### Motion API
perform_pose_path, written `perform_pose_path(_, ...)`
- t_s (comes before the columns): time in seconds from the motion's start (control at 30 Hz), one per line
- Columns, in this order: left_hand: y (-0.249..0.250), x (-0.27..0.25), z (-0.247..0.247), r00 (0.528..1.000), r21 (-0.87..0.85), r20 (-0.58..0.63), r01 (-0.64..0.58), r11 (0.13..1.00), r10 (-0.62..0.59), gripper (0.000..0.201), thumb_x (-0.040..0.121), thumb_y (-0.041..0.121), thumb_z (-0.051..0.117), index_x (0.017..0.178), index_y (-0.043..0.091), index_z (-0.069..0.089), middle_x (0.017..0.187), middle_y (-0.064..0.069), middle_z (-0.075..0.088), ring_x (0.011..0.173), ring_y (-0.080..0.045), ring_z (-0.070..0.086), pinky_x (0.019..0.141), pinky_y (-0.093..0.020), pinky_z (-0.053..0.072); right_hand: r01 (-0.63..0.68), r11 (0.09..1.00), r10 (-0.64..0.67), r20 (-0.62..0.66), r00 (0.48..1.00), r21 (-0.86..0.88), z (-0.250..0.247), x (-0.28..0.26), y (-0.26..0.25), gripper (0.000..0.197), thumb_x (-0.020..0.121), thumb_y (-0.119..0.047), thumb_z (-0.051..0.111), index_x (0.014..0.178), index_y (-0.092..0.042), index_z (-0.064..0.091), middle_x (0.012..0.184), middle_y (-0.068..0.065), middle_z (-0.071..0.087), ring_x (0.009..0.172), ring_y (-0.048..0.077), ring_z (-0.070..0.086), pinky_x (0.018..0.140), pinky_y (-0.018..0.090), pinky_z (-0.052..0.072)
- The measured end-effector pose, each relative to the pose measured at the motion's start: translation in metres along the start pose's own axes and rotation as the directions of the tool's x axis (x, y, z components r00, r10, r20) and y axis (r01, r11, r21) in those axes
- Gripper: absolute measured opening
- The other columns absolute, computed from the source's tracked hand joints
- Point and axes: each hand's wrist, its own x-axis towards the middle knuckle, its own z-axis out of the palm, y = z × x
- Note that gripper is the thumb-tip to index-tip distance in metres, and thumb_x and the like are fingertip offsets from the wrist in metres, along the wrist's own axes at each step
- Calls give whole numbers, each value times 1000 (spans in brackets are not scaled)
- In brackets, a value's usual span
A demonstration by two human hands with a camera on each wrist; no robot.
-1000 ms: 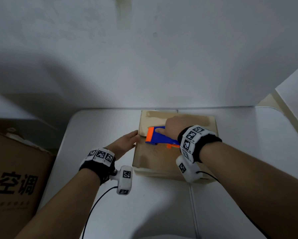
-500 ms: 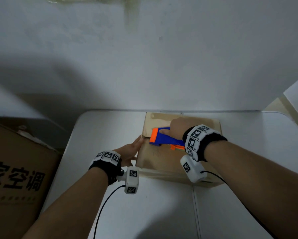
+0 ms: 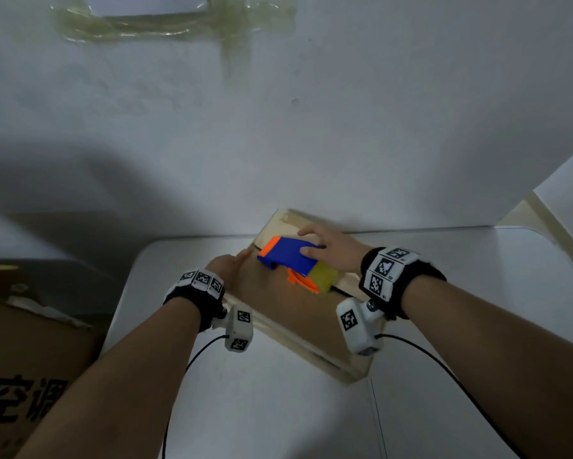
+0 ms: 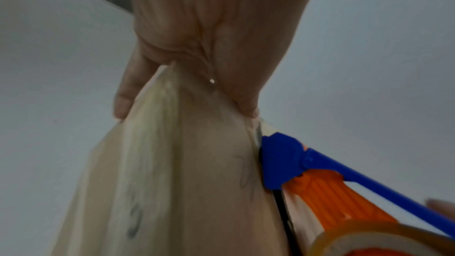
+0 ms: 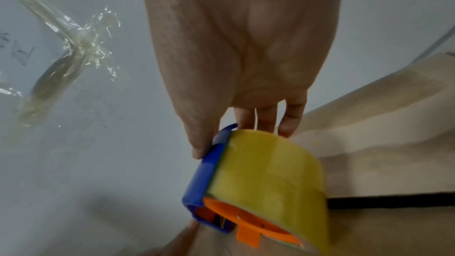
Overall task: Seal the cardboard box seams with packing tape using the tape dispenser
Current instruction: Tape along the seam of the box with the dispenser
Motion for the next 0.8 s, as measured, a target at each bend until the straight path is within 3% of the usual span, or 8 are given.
perform_pose_path(0.1,-9,16,-7,974,-179,-214,39,983,-77,67,87,59,49,139,17,46,141,-14,49,127,-31,49,107,-38,39,15,997,-13,-34,999,70,2,4,-1,38,89,-47,53,127,-42,50,126,-2,61,110,15,60,97,42,48)
perform_pose_path(0.23,-24,6,12,929,-457,-337,-19,889,-153,68,88,54,54,141,13,41,148,-12,40,134,-28,40,113,-42,33,-24,991,30,-44,999,133,5,4,0,49,76,-64,50,122,-47,49,120,-4,64,105,16,63,95,44,50)
perform_pose_path(0.33,-34,-17,29,965,-686,-143,62,725,-219,74,85,58,56,144,21,32,136,-1,41,123,-32,49,92,-47,52,-66,996,70,-77,995,63,7,2,3,49,87,-56,47,130,-34,49,121,-6,62,107,16,61,96,40,48)
perform_pose_path(0.4,-38,-31,37,982,-827,82,162,539,-170,67,85,52,61,138,19,36,129,-5,45,105,-34,64,78,-43,59,-18,1000,17,-101,995,-6,9,-1,2,50,86,-57,39,128,-34,53,119,-6,65,107,17,62,94,41,49)
perform_pose_path(0.47,-36,-46,42,981,-864,157,191,466,-110,59,86,44,65,129,12,42,123,-12,47,91,-32,71,73,-38,61,6,1000,-6,-126,992,6,8,-8,5,46,90,-53,36,126,-32,56,118,-5,66,107,18,62,95,40,48)
perform_pose_path(0.63,-28,-58,57,955,-831,278,291,473,-99,66,81,41,72,129,4,47,126,-21,48,103,-32,66,75,-36,61,-300,954,283,-283,916,-18,-1,-29,45,47,93,-47,42,135,-25,48,139,5,51,126,28,48,106,44,38)
perform_pose_path(0.73,-15,-70,65,945,-808,325,303,505,-46,45,90,35,62,120,3,53,115,-24,61,94,-33,68,77,-39,61,-499,862,460,-278,843,-85,3,-43,80,55,91,-39,45,142,-19,38,147,11,36,136,33,33,113,43,25)
perform_pose_path(0.8,-7,-75,67,958,-834,281,269,482,-49,30,96,28,55,105,0,52,102,-29,62,84,-35,66,67,-36,62,-510,860,498,-258,828,25,8,-56,90,59,90,-30,50,144,-13,33,146,13,34,133,35,34,111,41,30)
